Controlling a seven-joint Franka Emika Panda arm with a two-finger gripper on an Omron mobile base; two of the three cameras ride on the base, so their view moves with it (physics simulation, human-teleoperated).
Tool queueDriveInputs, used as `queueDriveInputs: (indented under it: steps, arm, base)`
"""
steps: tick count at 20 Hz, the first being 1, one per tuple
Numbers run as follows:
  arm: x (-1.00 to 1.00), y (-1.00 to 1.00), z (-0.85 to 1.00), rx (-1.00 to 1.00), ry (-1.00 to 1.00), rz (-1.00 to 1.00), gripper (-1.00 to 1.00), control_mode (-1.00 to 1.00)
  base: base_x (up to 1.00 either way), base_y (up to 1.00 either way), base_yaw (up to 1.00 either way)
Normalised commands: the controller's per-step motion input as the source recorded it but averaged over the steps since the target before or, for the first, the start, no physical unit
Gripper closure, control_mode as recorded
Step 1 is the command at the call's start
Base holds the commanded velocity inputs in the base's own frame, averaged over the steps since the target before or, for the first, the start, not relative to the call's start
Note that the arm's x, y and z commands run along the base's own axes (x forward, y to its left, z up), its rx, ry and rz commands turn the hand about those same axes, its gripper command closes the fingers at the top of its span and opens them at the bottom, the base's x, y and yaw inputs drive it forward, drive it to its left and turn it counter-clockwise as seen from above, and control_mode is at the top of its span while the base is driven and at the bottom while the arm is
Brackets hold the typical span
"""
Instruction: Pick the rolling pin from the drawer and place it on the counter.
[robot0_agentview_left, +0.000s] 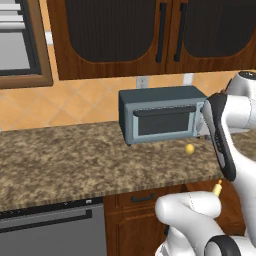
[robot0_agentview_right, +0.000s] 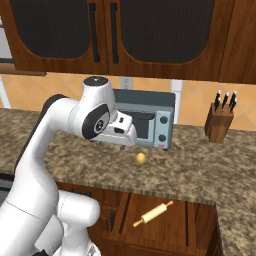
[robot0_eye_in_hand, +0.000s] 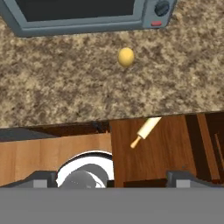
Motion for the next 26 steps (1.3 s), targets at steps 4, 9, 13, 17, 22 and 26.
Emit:
queueDriveInputs:
  steps: [4,9,13,17,22,26]
  arm:
    - [-0.50,-0.78,-0.40,0.00,0.08,-0.06,-1.00,-1.00]
    - [-0.51,-0.62,-0.65,0.00,0.11,-0.04,-1.00,-1.00]
    - [-0.32,-0.47,-0.71,-0.01,0.13,-0.07,-1.00,-1.00]
    - [-0.01,-0.37,-0.67,-0.03,0.11,-0.06,-1.00,-1.00]
    - [0.06,-0.29,-0.61,-0.01,0.06,-0.03,-1.00,-1.00]
    - [0.02,-0.23,-0.45,0.00,0.02,0.00,-1.00,-1.00]
  base:
    - [0.00,0.00,0.00]
    - [0.00,0.00,0.00]
    - [0.00,0.00,0.00]
    - [0.00,0.00,0.00]
    - [0.00,0.00,0.00]
    - [0.00,0.00,0.00]
